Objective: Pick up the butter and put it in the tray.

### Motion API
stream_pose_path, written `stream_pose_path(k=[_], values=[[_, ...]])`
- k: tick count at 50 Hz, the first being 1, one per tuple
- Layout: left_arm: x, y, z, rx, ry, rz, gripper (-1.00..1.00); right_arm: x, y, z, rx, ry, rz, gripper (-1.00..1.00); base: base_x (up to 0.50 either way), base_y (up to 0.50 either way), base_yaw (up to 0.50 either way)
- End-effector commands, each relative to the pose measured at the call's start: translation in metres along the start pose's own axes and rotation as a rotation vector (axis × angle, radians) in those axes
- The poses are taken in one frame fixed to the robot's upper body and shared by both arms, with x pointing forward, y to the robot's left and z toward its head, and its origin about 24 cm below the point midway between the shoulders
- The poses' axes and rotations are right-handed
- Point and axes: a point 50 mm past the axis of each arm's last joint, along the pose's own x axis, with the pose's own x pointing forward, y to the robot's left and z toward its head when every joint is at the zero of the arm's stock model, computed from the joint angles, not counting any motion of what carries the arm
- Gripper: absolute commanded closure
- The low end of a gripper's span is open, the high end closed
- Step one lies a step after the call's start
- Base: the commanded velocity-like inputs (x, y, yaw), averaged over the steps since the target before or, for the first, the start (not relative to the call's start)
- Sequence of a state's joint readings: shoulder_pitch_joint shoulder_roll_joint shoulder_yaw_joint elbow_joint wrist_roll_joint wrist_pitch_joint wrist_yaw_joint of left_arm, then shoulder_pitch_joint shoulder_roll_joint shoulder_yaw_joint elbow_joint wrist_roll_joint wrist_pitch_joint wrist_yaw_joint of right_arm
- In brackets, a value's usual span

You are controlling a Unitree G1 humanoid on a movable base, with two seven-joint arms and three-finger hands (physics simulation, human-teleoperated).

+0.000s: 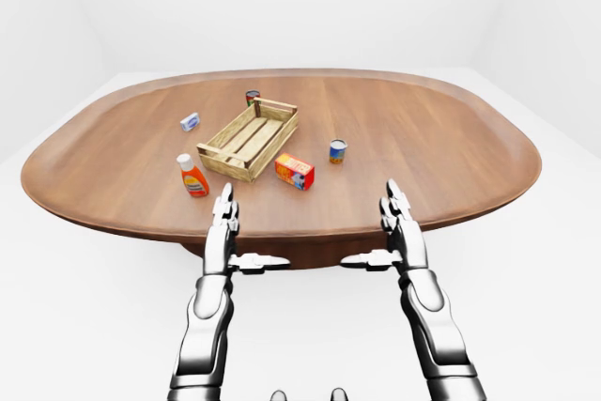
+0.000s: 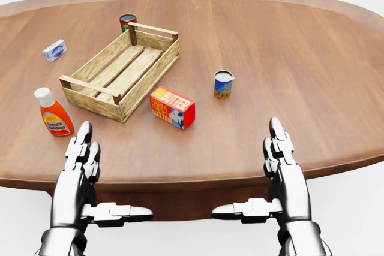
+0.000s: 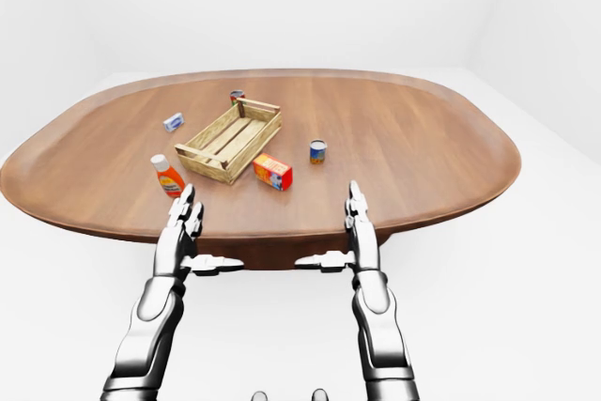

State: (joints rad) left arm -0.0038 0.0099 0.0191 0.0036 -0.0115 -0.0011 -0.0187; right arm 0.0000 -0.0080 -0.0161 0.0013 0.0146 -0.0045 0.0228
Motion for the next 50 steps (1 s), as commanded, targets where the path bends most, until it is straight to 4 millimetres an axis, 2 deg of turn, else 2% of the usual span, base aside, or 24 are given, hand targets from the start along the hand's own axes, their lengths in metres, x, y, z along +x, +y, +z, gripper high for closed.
stream_pose_path(k=[1, 11, 17, 18, 22, 41, 50], values=[[0.000, 0.010, 0.003, -0.004, -0.009, 0.000, -1.00, -0.002, -0.007, 0.003, 0.010, -0.013, 0.013, -1.00, 0.00, 0.00, 0.00], [-0.004, 0.011, 0.009, -0.024, -0.015, -0.011, -1.00, -0.006, -0.005, 0.011, 0.034, -0.032, 0.025, -1.00, 0.00, 0.00, 0.00], [-0.014, 0.012, 0.023, -0.023, -0.048, -0.014, -1.00, -0.017, -0.002, 0.028, -0.015, -0.066, 0.026, -1.00, 0.00, 0.00, 0.00], [0.003, 0.004, 0.001, 0.010, 0.050, 0.027, -1.00, 0.000, -0.005, 0.002, -0.003, -0.001, 0.011, -1.00, 0.00, 0.00, 0.00], [0.003, 0.005, 0.005, 0.006, 0.033, 0.028, -1.00, -0.002, -0.004, 0.007, 0.022, -0.029, 0.020, -1.00, 0.00, 0.00, 0.00], [0.001, 0.005, 0.005, 0.005, 0.033, 0.026, -1.00, -0.004, -0.003, 0.006, 0.010, -0.039, 0.015, -1.00, 0.00, 0.00, 0.00], [0.000, 0.005, 0.005, 0.001, 0.030, 0.026, -1.00, -0.011, -0.002, 0.016, 0.002, -0.085, 0.025, -1.00, 0.00, 0.00, 0.00]])
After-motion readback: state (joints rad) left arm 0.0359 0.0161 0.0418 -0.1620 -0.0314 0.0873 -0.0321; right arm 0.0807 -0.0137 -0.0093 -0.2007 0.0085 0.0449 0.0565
